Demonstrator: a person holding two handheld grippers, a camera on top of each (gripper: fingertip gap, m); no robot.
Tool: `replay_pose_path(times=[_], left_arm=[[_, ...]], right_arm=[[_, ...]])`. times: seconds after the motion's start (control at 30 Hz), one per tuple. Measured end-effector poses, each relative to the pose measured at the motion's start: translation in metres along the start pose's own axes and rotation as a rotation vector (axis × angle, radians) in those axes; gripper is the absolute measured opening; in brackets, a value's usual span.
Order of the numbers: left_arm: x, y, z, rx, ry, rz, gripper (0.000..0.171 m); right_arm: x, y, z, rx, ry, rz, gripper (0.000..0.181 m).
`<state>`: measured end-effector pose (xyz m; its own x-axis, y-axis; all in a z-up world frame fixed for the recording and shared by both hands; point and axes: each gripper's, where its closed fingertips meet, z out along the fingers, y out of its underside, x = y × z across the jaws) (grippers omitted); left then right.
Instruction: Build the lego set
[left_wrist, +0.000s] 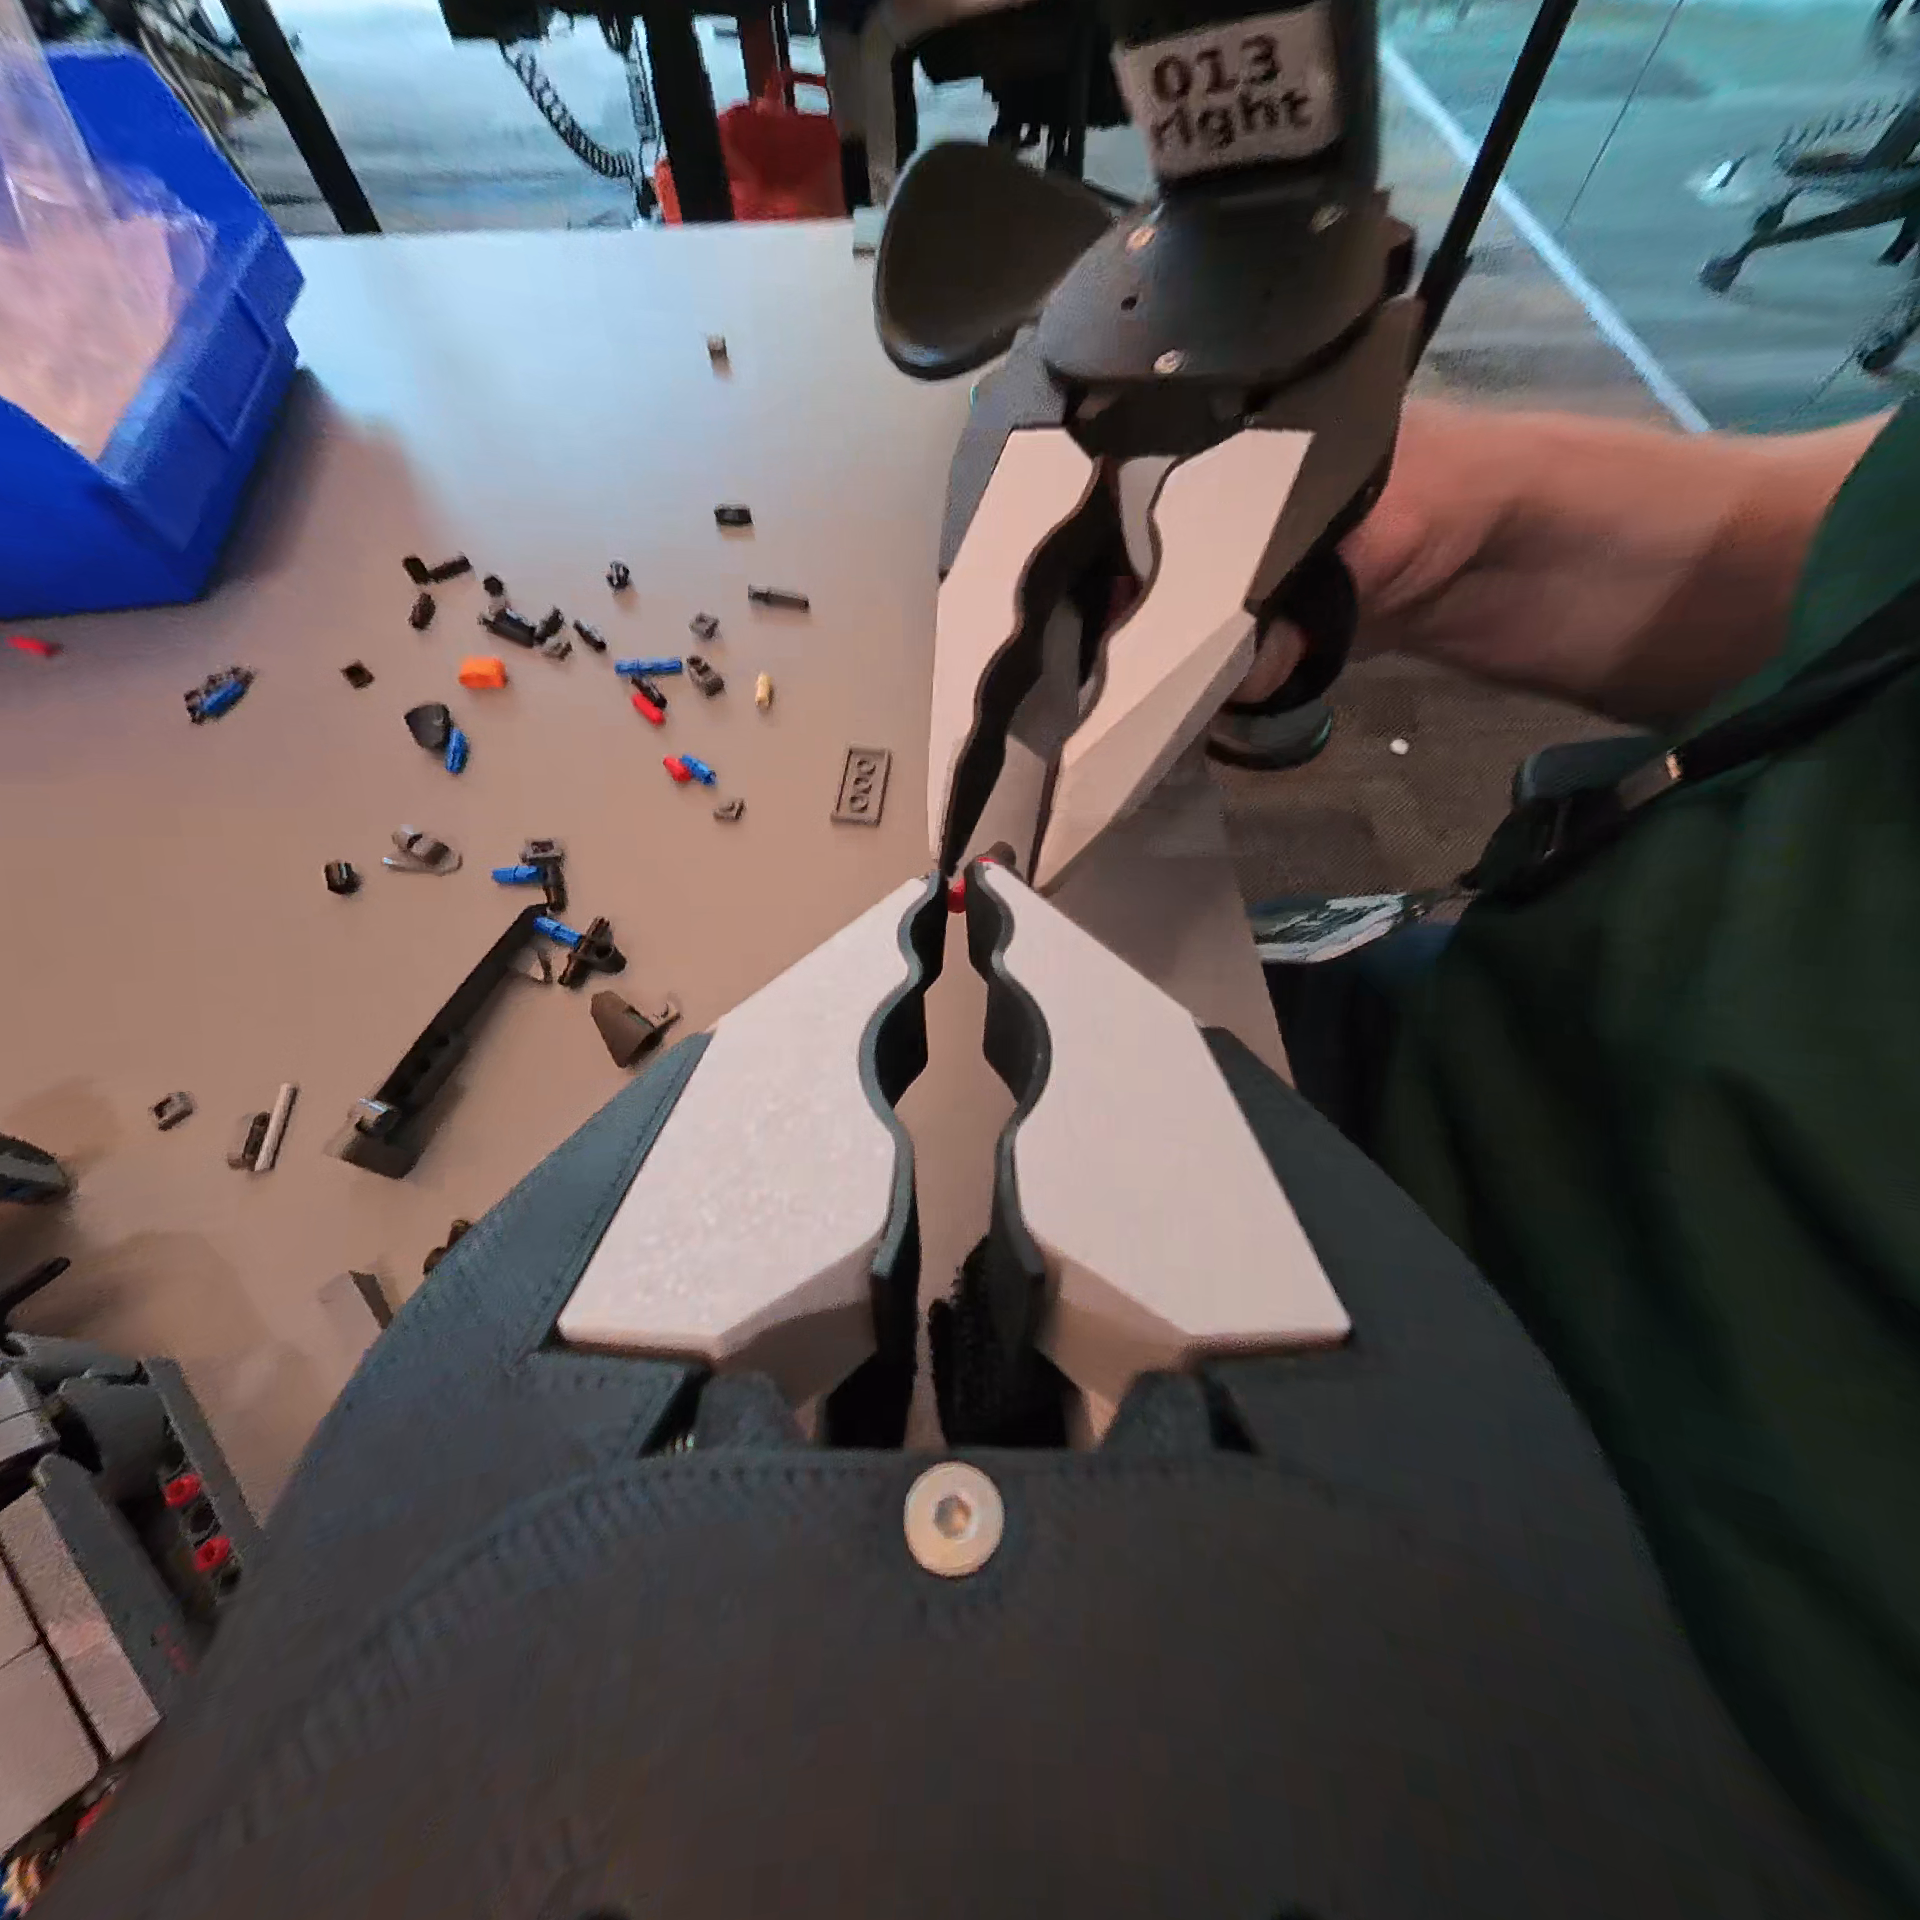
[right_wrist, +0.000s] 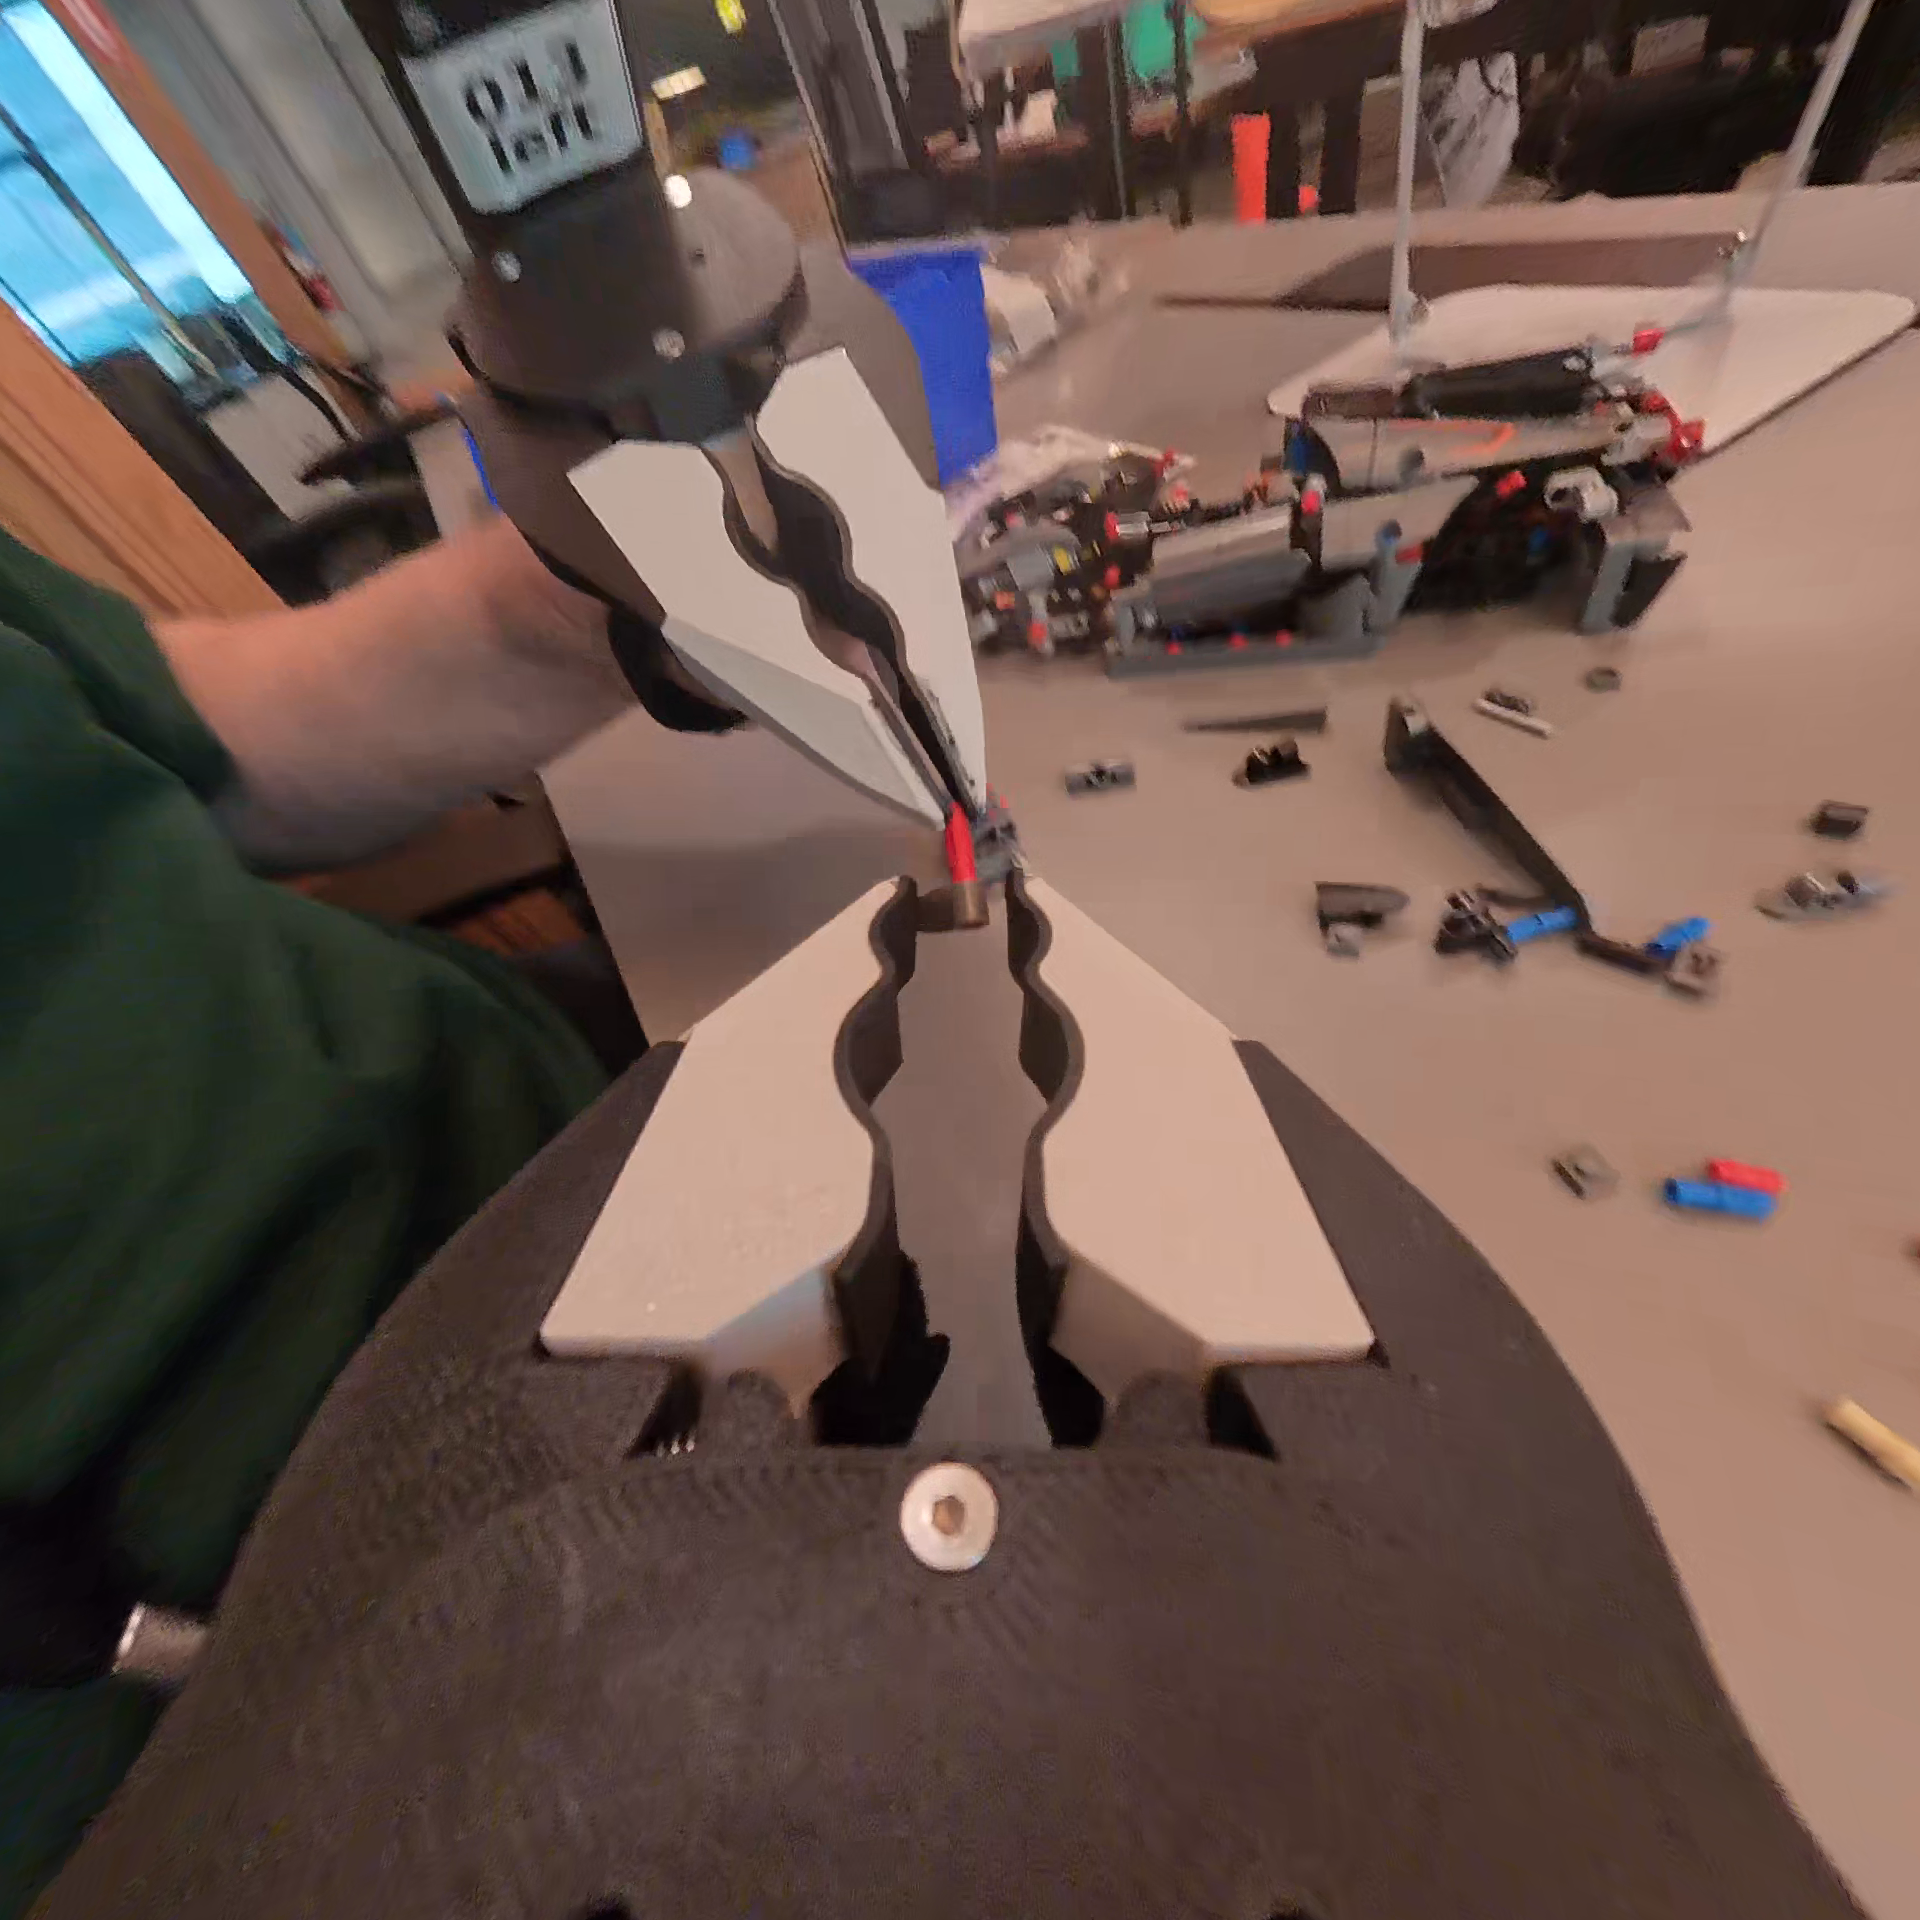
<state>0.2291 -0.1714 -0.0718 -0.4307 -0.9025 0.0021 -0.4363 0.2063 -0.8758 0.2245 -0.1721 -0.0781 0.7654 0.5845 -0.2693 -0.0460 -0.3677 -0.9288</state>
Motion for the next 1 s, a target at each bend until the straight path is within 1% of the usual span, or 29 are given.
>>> replay_pose_path(times=[0.1, 0.27, 0.47, 0.67, 0.83, 0.9, 1.0], left_arm=[[0.001, -0.006, -0.008, 0.035, 0.007, 0.006, 0.001], [0.003, -0.015, -0.02, 0.089, 0.021, 0.024, 0.001], [-0.001, -0.024, -0.031, 0.146, 0.031, -0.001, 0.001], [-0.002, -0.023, -0.037, 0.111, 0.045, 0.027, 0.0], [0.0, -0.02, -0.037, 0.079, 0.069, 0.046, 0.0], [-0.004, -0.02, -0.037, 0.077, 0.058, 0.039, 0.0], [-0.012, -0.025, -0.038, 0.107, 0.014, 0.026, 0.003]], right_arm=[[-0.007, -0.008, 0.005, 0.008, -0.058, -0.002, 0.009], [-0.016, -0.018, 0.009, 0.011, -0.125, -0.023, 0.007], [-0.018, -0.033, 0.011, 0.09, -0.189, 0.025, 0.005], [-0.023, -0.039, 0.02, 0.116, -0.225, 0.034, 0.008], [-0.023, -0.039, 0.024, 0.094, -0.259, 0.034, 0.002], [-0.019, -0.039, 0.025, 0.093, -0.261, 0.06, 0.002], [-0.013, -0.047, 0.024, 0.147, -0.277, 0.128, 0.001]])
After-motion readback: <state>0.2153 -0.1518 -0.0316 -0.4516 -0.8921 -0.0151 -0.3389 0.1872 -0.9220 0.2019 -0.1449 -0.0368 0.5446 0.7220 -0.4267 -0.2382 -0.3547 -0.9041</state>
